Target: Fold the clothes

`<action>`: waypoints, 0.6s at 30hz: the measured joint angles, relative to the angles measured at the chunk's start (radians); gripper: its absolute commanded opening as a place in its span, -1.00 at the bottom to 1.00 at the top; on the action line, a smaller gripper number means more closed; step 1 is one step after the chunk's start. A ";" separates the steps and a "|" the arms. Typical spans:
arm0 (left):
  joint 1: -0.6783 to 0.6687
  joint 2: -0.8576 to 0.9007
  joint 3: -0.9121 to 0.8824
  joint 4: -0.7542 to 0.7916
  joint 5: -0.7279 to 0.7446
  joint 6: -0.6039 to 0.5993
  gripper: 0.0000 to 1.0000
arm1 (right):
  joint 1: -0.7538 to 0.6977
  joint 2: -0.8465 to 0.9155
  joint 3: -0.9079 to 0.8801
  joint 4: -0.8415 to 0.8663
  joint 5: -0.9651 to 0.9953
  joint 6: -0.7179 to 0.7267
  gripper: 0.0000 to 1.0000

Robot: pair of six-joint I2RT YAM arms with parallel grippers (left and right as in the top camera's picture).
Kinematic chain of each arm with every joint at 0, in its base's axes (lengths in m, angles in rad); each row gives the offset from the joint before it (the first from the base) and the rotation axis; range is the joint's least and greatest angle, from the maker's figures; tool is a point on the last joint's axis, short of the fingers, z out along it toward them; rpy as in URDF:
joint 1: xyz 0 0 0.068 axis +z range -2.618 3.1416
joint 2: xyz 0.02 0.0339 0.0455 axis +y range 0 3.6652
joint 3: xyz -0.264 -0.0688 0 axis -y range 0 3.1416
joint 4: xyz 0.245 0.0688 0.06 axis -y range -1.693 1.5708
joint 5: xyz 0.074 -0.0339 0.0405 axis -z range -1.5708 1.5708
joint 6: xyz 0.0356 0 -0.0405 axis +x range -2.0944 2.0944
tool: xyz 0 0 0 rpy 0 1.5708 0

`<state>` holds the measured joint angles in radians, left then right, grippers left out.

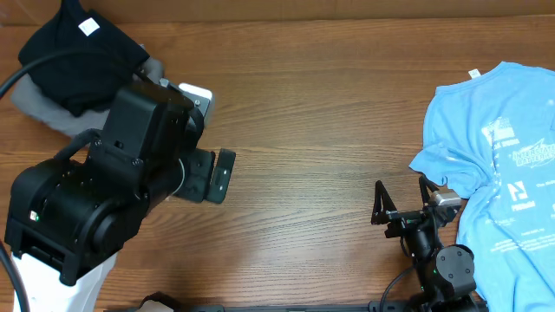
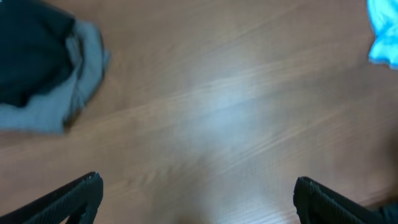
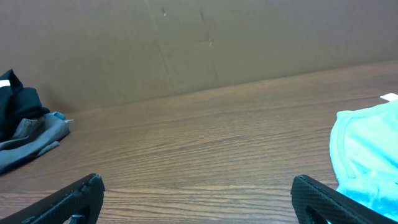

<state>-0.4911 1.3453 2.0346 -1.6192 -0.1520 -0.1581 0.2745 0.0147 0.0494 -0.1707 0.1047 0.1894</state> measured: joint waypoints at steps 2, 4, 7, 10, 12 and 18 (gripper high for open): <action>0.012 -0.017 -0.019 0.098 -0.011 0.000 1.00 | 0.000 0.000 0.000 0.000 0.000 0.000 1.00; 0.045 -0.054 -0.065 0.207 -0.011 0.000 1.00 | 0.000 0.000 0.000 0.000 0.000 0.000 1.00; 0.131 -0.147 -0.185 0.359 0.022 0.001 0.99 | 0.000 0.000 0.000 0.001 0.000 0.000 1.00; 0.249 -0.270 -0.352 0.504 0.072 0.001 0.99 | 0.000 0.000 0.000 0.002 0.000 0.000 1.00; 0.323 -0.359 -0.476 0.585 0.106 0.008 0.99 | 0.000 0.000 0.000 0.003 0.000 0.000 1.00; 0.427 -0.620 -0.854 0.779 0.188 0.056 1.00 | 0.000 0.000 0.000 0.003 0.000 0.000 1.00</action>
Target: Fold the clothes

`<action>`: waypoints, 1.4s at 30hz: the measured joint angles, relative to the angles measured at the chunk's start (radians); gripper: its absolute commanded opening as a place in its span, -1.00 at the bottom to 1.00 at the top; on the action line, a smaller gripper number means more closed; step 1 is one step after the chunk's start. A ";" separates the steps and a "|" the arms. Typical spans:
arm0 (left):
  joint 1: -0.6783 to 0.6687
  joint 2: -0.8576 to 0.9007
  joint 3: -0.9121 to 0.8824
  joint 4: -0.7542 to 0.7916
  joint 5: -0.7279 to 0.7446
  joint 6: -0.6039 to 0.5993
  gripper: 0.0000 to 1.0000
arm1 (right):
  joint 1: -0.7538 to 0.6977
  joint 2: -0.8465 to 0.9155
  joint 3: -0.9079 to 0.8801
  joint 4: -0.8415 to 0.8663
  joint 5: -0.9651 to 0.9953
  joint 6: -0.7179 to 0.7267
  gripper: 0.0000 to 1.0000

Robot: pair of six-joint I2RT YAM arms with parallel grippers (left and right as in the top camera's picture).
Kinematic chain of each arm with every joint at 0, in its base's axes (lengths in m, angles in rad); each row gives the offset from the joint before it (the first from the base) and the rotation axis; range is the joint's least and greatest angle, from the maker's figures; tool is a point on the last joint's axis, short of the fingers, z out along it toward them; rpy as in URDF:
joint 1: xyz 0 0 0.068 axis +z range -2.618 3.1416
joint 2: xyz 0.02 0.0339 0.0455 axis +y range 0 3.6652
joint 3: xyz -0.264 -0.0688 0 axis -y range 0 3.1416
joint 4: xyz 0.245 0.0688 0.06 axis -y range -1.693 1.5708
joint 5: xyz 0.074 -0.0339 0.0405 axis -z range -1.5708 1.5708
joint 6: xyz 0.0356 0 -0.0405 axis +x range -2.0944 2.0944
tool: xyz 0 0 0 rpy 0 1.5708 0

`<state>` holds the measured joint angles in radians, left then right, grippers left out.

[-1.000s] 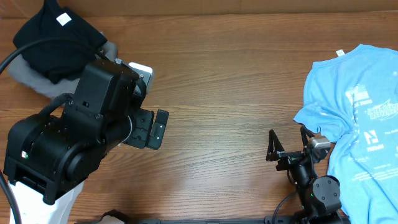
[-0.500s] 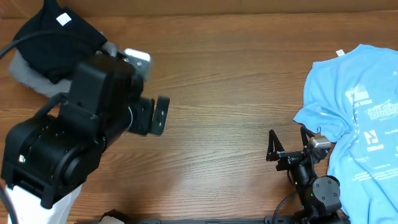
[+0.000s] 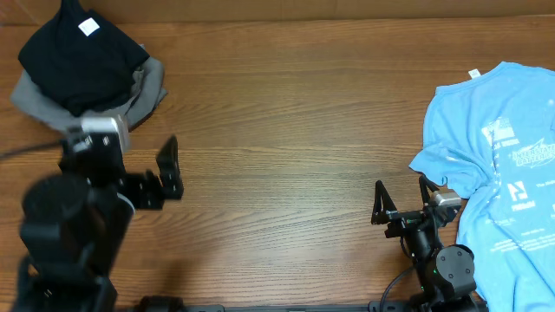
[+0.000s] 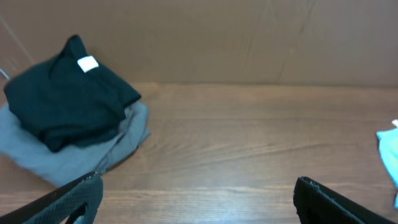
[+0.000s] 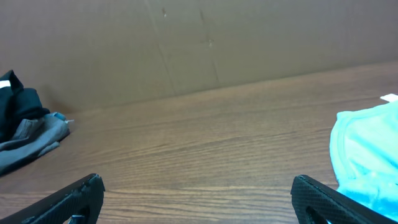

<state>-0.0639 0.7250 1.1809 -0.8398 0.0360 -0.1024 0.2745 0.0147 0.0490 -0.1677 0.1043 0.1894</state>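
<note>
A light blue T-shirt [image 3: 499, 147] lies spread and rumpled at the table's right side, its edge showing at the right of the right wrist view [image 5: 367, 149]. A folded black garment [image 3: 82, 52] rests on a folded grey one [image 3: 147, 91] at the back left, seen also in the left wrist view as a black garment [image 4: 68, 102]. My left gripper [image 4: 198, 196] stands open and empty in front of that pile, low over the wood. My right gripper [image 3: 401, 206] is open and empty just left of the shirt.
The wooden table [image 3: 286, 113] stretches bare between the pile and the shirt. A brown cardboard wall [image 5: 205, 43] closes off the far edge. Both arm bases sit at the near edge.
My left arm was raised over the left-middle of the table, camera facing down. It has drawn back to the left and low, now facing the wall. The right arm and clothes stayed put.
</note>
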 measured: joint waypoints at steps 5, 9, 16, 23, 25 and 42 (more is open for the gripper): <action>0.028 -0.226 -0.312 0.182 0.033 0.009 1.00 | 0.000 0.000 -0.001 0.000 0.000 0.000 1.00; 0.058 -0.420 -0.537 0.325 0.065 0.009 1.00 | 0.000 0.000 -0.001 0.000 0.001 0.000 1.00; 0.105 -0.613 -0.801 0.444 0.142 0.009 1.00 | 0.000 0.000 -0.001 -0.001 0.000 0.001 1.00; 0.105 -0.703 -0.972 0.512 0.174 0.007 1.00 | 0.000 0.000 -0.001 0.000 0.001 0.000 1.00; 0.105 -0.706 -1.007 0.540 0.175 0.004 1.00 | 0.000 0.000 -0.001 -0.001 0.000 0.000 1.00; 0.105 -0.709 -1.121 0.660 0.181 -0.003 1.00 | 0.000 0.000 -0.001 -0.001 0.000 0.000 1.00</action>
